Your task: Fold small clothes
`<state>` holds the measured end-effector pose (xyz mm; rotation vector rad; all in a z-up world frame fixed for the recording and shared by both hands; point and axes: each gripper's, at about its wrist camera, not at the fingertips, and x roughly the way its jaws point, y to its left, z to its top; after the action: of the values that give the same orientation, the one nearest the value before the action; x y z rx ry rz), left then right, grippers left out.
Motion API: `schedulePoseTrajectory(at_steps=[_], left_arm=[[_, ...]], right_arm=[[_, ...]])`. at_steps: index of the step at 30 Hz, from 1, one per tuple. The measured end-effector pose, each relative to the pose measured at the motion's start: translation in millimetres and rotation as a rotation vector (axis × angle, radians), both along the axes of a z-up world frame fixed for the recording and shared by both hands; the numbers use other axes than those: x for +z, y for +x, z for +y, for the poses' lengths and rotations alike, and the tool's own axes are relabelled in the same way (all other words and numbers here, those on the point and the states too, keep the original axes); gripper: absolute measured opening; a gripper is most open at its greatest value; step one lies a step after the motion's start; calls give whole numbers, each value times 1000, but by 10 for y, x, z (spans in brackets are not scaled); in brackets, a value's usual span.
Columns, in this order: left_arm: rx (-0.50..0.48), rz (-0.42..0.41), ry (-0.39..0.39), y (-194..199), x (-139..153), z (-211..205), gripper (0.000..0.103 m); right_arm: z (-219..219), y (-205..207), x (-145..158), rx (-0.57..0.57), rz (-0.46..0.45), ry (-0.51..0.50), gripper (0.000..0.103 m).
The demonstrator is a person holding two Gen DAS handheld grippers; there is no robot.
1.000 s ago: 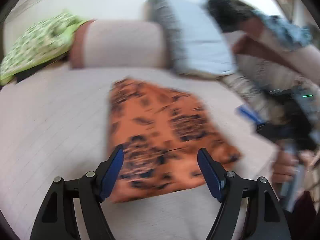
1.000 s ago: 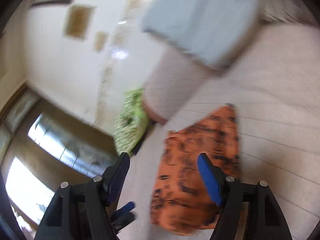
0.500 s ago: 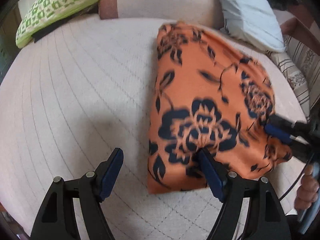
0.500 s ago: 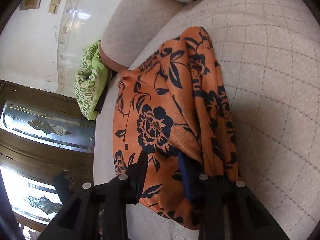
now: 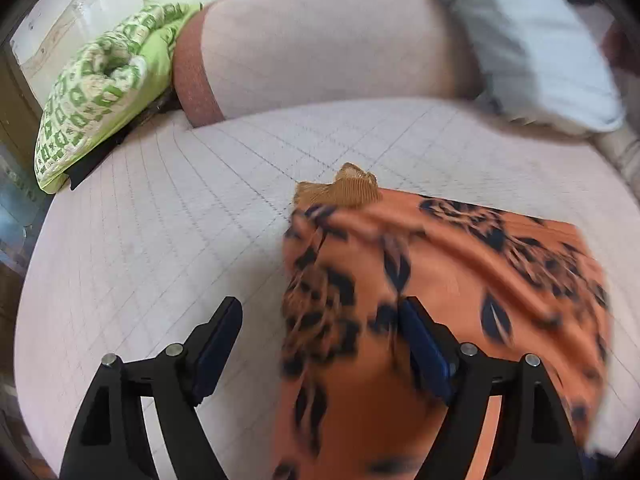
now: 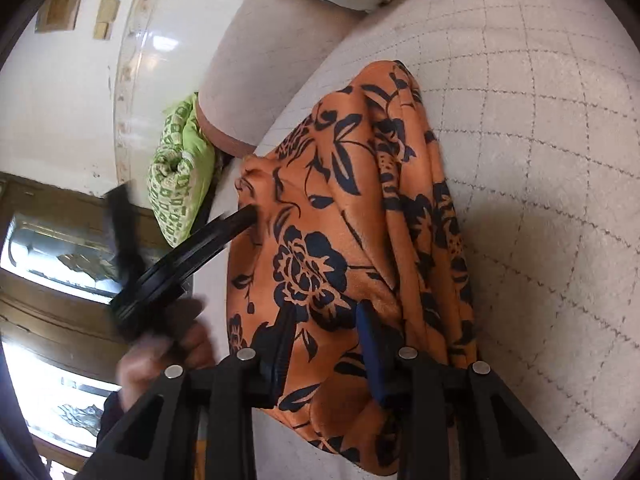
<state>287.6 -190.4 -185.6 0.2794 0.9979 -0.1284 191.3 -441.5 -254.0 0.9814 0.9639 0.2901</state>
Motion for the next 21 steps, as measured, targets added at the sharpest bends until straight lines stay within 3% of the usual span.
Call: schedulePoseTrajectory(at_steps=[3,7,21], left_arm=[[-10,-20,80,71,-142,-134,91],[-31,-101,129,-63,-36,-195,92],[-109,-381,64,-1053,1146,52,92]], right_arm=[[-86,-27,-63,4,4,36,35],[-145,-46,-66,18,5,56,35],[23,42,-15,26,-10,-32,35]])
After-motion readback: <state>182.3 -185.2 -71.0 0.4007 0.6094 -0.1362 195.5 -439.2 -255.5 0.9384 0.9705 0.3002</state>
